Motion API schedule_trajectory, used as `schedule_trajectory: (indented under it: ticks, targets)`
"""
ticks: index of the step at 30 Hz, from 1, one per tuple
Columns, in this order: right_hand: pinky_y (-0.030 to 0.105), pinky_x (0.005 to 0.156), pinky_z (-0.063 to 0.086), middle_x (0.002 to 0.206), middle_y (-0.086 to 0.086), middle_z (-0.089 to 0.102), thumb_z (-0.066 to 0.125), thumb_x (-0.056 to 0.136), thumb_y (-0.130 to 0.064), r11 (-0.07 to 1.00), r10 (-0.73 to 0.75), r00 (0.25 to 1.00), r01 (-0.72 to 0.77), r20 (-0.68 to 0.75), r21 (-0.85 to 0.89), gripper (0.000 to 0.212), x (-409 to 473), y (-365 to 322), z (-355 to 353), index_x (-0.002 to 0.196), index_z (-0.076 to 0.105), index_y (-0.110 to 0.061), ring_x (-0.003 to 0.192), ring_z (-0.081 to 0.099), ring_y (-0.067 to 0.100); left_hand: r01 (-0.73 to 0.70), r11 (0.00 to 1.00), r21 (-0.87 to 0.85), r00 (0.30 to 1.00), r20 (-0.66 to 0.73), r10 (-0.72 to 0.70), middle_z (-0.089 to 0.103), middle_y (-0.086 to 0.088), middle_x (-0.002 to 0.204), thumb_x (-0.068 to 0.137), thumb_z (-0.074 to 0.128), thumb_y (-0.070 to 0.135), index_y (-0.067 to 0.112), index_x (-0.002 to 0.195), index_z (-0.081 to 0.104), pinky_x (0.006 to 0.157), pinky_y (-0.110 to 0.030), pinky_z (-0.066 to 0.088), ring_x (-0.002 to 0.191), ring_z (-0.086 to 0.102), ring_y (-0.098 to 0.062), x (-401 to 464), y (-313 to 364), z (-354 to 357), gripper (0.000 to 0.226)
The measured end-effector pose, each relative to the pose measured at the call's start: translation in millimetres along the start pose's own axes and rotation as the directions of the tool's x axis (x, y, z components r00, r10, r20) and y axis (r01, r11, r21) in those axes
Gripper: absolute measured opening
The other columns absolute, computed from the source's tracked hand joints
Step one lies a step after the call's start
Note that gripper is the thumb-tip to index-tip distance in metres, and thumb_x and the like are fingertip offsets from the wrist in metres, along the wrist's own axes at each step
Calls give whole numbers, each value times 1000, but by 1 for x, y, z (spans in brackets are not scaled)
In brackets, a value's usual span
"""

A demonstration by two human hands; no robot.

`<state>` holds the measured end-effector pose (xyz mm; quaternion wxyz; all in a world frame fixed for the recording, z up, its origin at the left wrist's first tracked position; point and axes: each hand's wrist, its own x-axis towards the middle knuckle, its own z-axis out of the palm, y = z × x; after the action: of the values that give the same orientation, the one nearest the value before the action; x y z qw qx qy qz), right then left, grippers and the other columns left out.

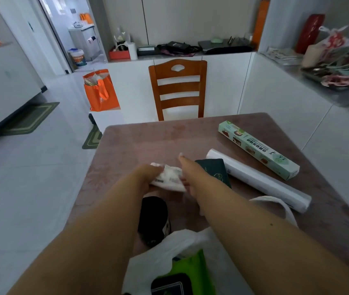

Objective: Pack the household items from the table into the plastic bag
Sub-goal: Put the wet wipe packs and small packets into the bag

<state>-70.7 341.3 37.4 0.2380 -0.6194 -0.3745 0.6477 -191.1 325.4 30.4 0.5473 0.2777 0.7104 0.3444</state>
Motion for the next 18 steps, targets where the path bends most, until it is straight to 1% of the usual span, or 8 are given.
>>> schedule_trajectory:
  ticks: [2,3,5,6,9,14,16,18]
  targets:
    - [34,96,43,136,13,53,46,94,-47,997,-71,997,70,-36,-27,55,-15,-10,-4,127,54,-3,121,53,32,-62,991,-121,998,-18,60,59,-7,77,96,54,23,8,90,56,37,-25,53,49,64,-15,-18,12,-6,16]
    - [33,87,43,131,13,57,49,93,-44,995,-99,994,98,-39,-25,46,-17,-14,-5,115,60,-5,116,56,31,-102,981,-165,995,-31,98,61,-8,76,95,56,22,8,88,57,35,-24,52,50,64,-15,-28,19,-9,16]
    - [31,81,46,110,11,66,52,93,-41,995,-98,995,98,-9,-30,32,-36,-27,-8,84,58,-10,99,63,27,-147,964,-222,989,-27,144,67,-8,72,93,60,22,6,85,59,42,-27,56,52,67,-15,-54,32,-14,17]
    - [32,83,50,103,11,68,53,92,-42,996,-84,996,84,14,7,33,-47,-32,-12,80,57,-11,96,65,27,-142,962,-233,989,13,149,71,-8,72,92,61,23,5,87,60,50,-30,59,55,69,-15,-73,38,-15,18]
    - [44,95,53,103,15,71,62,90,-33,977,-140,987,125,79,175,28,-104,-40,-24,86,61,-5,99,69,30,-161,972,-169,980,87,178,76,-8,71,90,63,27,4,96,61,63,-36,62,63,73,-17,-127,46,-14,24]
    - [42,84,56,90,12,70,62,91,-15,930,-287,954,257,83,263,14,-194,-17,-54,96,58,-3,83,68,26,-208,962,-178,962,141,234,78,-8,85,91,50,51,9,111,58,64,-37,61,73,76,-24,-212,42,-19,47]
    - [45,88,54,88,13,70,62,90,-11,917,-320,944,287,79,278,9,-220,-2,-65,93,59,-3,80,67,26,-242,970,16,965,108,239,77,-12,80,92,41,59,5,104,60,61,-36,59,69,75,-26,-242,31,-22,59]
    - [48,85,54,88,15,70,61,90,-6,914,-328,939,289,102,285,12,-239,15,-76,98,59,1,78,67,28,-267,921,283,963,109,246,75,-19,82,93,29,63,1,91,67,76,-43,59,76,73,-32,-267,14,-25,73]
